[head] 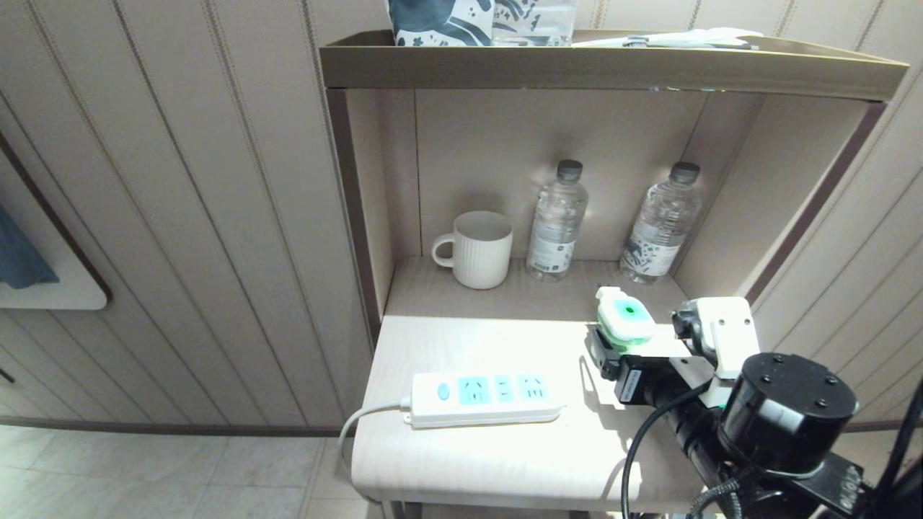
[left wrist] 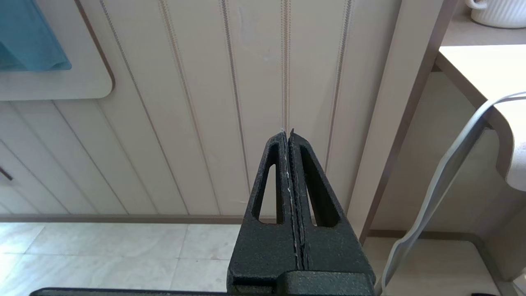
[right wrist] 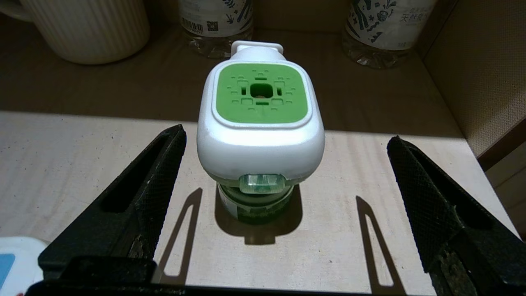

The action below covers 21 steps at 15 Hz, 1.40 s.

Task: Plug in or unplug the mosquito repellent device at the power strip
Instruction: Pick up the mosquito repellent liquid

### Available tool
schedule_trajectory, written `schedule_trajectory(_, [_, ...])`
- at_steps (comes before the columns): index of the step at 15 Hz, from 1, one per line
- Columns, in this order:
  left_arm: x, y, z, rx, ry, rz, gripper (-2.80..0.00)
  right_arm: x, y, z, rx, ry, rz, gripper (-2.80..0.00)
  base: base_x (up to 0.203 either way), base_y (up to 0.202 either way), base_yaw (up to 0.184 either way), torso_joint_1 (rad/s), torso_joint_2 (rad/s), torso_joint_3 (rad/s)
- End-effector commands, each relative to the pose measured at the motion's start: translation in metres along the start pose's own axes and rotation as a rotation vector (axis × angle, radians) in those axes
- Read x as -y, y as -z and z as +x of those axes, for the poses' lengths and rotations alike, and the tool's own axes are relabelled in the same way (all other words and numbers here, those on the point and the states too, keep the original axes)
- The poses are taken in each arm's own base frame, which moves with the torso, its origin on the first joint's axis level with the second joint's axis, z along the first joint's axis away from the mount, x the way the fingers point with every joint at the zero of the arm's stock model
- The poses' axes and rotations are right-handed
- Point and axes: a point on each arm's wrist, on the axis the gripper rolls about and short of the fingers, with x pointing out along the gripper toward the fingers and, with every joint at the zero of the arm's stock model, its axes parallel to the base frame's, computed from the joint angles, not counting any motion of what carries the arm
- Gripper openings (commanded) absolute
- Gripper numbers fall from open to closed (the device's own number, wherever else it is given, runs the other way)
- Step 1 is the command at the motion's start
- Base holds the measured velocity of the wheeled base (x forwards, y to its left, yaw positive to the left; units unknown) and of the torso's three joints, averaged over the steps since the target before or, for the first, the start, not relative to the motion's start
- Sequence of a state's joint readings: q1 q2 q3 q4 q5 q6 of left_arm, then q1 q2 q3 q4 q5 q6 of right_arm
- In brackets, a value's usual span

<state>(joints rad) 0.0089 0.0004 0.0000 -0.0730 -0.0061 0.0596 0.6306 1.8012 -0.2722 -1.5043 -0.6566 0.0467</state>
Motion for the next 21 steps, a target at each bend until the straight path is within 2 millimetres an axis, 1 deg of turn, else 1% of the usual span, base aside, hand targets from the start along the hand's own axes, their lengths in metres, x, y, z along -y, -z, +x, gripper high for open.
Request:
schedule_trajectory(1, [0.000,0.000,0.000,0.001,0.000,0.000,-2.80,-0.006,-0.003,0.007,0.020,0.001,-0.005,0.00,0.000,0.000,0.000,0.000,0.00,0.000])
schedule_trajectory(13, [0.000,0.000,0.000,0.000,0.000,0.000,-2.80,-0.016,-0.019,0.019,0.090,0.003,-0.070,0.00,0.000,0.000,0.000,0.000,0.00,0.000])
schedule_trajectory(21, [0.000,0.000,0.000,0.001,0.000,0.000,-2.80,-0.017,-0.014,0.022,0.079,0.007,-0.079,0.00,0.000,0.000,0.000,0.000,0.00,0.000])
